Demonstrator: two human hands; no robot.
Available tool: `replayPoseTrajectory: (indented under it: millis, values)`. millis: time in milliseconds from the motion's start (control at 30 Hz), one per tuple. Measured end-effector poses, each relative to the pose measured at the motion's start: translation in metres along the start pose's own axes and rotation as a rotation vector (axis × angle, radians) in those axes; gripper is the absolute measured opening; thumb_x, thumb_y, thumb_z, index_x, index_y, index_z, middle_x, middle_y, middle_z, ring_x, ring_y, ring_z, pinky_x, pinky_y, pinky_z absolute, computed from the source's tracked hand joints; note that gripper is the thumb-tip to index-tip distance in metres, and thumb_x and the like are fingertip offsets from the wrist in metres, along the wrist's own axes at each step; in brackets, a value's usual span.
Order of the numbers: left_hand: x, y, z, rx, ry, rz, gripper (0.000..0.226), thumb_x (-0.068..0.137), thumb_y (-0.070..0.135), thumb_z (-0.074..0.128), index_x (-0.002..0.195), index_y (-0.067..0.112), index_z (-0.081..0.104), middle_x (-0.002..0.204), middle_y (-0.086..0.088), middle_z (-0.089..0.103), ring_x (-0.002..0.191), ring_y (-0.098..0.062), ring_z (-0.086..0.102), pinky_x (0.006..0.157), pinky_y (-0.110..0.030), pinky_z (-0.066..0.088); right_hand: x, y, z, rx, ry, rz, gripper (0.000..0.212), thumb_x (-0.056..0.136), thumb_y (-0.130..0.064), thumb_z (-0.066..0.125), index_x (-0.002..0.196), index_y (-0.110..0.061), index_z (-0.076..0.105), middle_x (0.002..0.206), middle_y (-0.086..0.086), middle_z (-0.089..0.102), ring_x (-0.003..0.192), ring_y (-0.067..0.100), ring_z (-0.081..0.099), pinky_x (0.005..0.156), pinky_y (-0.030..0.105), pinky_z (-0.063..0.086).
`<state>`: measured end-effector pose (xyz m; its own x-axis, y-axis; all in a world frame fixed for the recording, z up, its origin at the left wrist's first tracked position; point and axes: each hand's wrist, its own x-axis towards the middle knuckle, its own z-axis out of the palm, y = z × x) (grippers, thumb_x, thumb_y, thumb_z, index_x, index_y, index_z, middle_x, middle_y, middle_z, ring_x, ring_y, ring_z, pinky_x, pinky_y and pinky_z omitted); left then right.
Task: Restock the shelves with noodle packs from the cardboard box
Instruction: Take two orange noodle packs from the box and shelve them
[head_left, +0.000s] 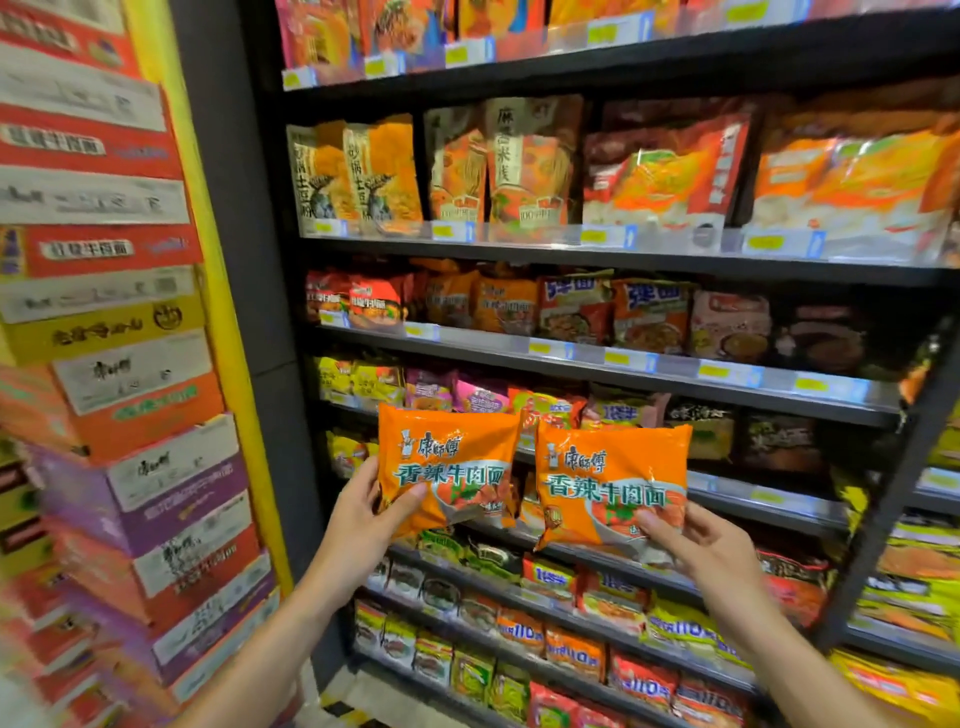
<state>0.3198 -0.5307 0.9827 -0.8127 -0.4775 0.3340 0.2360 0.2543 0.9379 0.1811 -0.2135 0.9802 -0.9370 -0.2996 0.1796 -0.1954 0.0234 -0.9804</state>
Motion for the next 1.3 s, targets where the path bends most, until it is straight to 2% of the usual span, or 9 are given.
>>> replayPoseTrajectory:
  millis: [167, 367, 467, 667, 800, 900, 967, 1100, 1300]
  values:
    - [0.029, -0.009, -0.025, -0.012, 0.020, 0.034, 0.036, 0.091, 0.028, 0.069, 0.126, 0.031, 0.060, 0.118, 0.008, 0.071, 0.112, -0.011, 0.067, 0.100, -0.048, 0.052, 0.008, -0.007, 0.035, -0.030, 0.033, 0.001, 0.026, 0.076, -0.039, 0.077, 0.097, -0.024, 0.077, 0.092, -0.007, 0.078, 0.088, 0.008, 0.072, 0.080, 0.034, 0.050]
    - [0.068, -0.034, -0.036, -0.030, 0.047, 0.021, 0.035, 0.090, 0.033, 0.070, 0.124, 0.032, 0.061, 0.118, 0.008, 0.071, 0.111, -0.011, 0.066, 0.099, -0.046, 0.053, 0.040, -0.007, 0.059, -0.055, 0.052, -0.002, 0.020, 0.080, -0.033, 0.077, 0.098, -0.023, 0.077, 0.093, -0.007, 0.077, 0.090, 0.011, 0.072, 0.078, 0.034, 0.051]
    - [0.097, -0.049, -0.041, -0.023, 0.038, 0.013, 0.038, 0.090, 0.032, 0.071, 0.127, 0.031, 0.060, 0.120, 0.007, 0.070, 0.112, -0.011, 0.066, 0.099, -0.044, 0.053, 0.066, -0.001, 0.073, -0.061, 0.068, -0.021, 0.011, 0.082, -0.030, 0.077, 0.088, -0.021, 0.077, 0.089, -0.005, 0.077, 0.089, 0.015, 0.071, 0.073, 0.034, 0.049]
    - [0.179, -0.066, -0.054, 0.017, 0.021, 0.059, 0.039, 0.090, 0.030, 0.070, 0.127, 0.030, 0.060, 0.121, 0.007, 0.069, 0.114, -0.012, 0.065, 0.096, -0.040, 0.055, 0.142, 0.008, 0.109, -0.016, 0.078, -0.083, 0.013, 0.083, -0.026, 0.076, 0.094, -0.020, 0.076, 0.090, -0.009, 0.077, 0.082, 0.003, 0.070, 0.070, 0.031, 0.048]
    - [0.250, -0.064, -0.059, 0.059, 0.015, 0.084, 0.039, 0.089, 0.032, 0.069, 0.126, 0.031, 0.060, 0.118, 0.010, 0.071, 0.110, -0.009, 0.066, 0.100, -0.046, 0.052, 0.203, 0.008, 0.128, 0.031, 0.099, -0.123, 0.017, 0.083, -0.021, 0.076, 0.099, -0.014, 0.077, 0.095, -0.004, 0.078, 0.092, 0.009, 0.072, 0.085, 0.035, 0.051]
    - [0.299, -0.068, -0.061, 0.067, 0.020, 0.120, 0.038, 0.090, 0.032, 0.069, 0.128, 0.032, 0.059, 0.120, 0.010, 0.070, 0.113, -0.010, 0.065, 0.101, -0.045, 0.051, 0.247, 0.006, 0.139, 0.005, 0.106, -0.161, 0.015, 0.082, -0.027, 0.077, 0.094, -0.019, 0.078, 0.094, -0.005, 0.078, 0.092, 0.010, 0.073, 0.086, 0.037, 0.053]
    - [0.326, -0.074, -0.063, 0.059, 0.030, 0.139, 0.041, 0.092, 0.030, 0.069, 0.131, 0.029, 0.058, 0.121, 0.009, 0.069, 0.113, -0.009, 0.064, 0.101, -0.043, 0.052, 0.271, 0.005, 0.148, 0.006, 0.121, -0.174, 0.016, 0.081, -0.031, 0.077, 0.096, -0.025, 0.078, 0.096, -0.007, 0.078, 0.094, 0.009, 0.072, 0.084, 0.035, 0.055]
    - [0.374, -0.084, -0.068, 0.068, 0.049, 0.156, 0.047, 0.090, 0.033, 0.070, 0.133, 0.028, 0.053, 0.120, 0.010, 0.068, 0.111, -0.007, 0.065, 0.097, -0.038, 0.054, 0.304, 0.010, 0.165, 0.031, 0.151, -0.165, 0.029, 0.078, -0.034, 0.079, 0.105, -0.022, 0.076, 0.102, -0.006, 0.077, 0.101, 0.013, 0.071, 0.093, 0.042, 0.052]
    - [0.443, -0.093, -0.064, 0.045, 0.020, 0.175, 0.041, 0.094, 0.032, 0.067, 0.131, 0.027, 0.052, 0.120, 0.010, 0.065, 0.107, 0.001, 0.062, 0.087, -0.021, 0.050, 0.325, 0.009, 0.182, 0.038, 0.212, -0.155, 0.024, 0.079, -0.032, 0.078, 0.102, -0.023, 0.076, 0.102, -0.008, 0.077, 0.100, 0.010, 0.071, 0.089, 0.037, 0.052]
